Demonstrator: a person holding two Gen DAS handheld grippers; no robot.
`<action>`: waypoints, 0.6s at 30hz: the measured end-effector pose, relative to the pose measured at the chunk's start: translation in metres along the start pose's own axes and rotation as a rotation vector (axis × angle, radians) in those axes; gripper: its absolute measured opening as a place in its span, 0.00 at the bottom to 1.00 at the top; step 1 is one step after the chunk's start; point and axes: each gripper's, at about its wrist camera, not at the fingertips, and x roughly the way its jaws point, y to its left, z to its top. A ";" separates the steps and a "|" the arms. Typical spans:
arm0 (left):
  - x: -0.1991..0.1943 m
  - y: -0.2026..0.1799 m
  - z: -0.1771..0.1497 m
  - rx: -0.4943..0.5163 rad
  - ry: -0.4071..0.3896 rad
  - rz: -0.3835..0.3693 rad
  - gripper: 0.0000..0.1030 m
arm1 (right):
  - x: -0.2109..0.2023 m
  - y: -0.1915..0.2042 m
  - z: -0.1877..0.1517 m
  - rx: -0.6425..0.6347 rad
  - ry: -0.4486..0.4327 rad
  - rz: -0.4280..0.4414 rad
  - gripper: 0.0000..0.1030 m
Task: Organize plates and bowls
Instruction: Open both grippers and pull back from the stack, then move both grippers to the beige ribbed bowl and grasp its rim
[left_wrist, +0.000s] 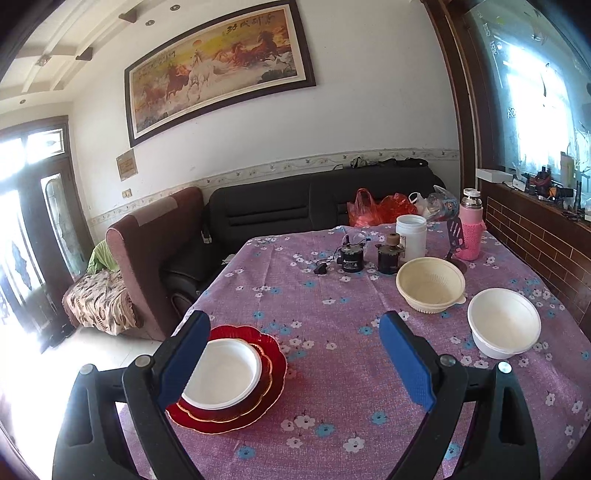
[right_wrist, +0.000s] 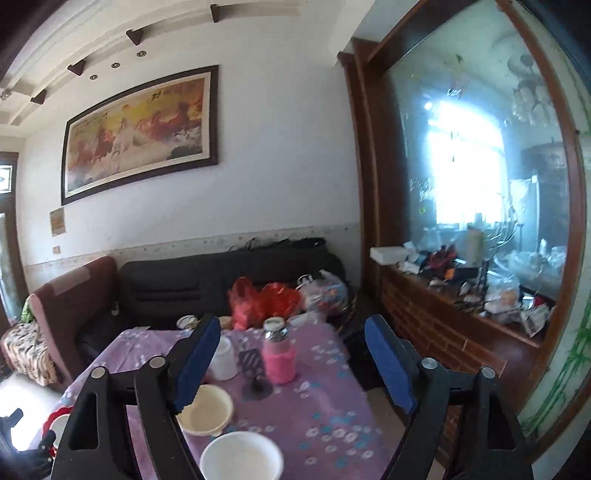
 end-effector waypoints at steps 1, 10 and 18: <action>0.002 -0.003 0.000 0.004 0.002 -0.004 0.90 | -0.003 -0.006 0.008 0.002 -0.006 -0.015 0.87; 0.034 -0.039 -0.002 0.050 0.082 -0.070 0.90 | 0.058 -0.027 -0.037 0.049 0.181 -0.002 0.88; 0.093 -0.070 0.000 -0.005 0.259 -0.272 0.90 | 0.144 -0.019 -0.144 0.127 0.418 0.093 0.81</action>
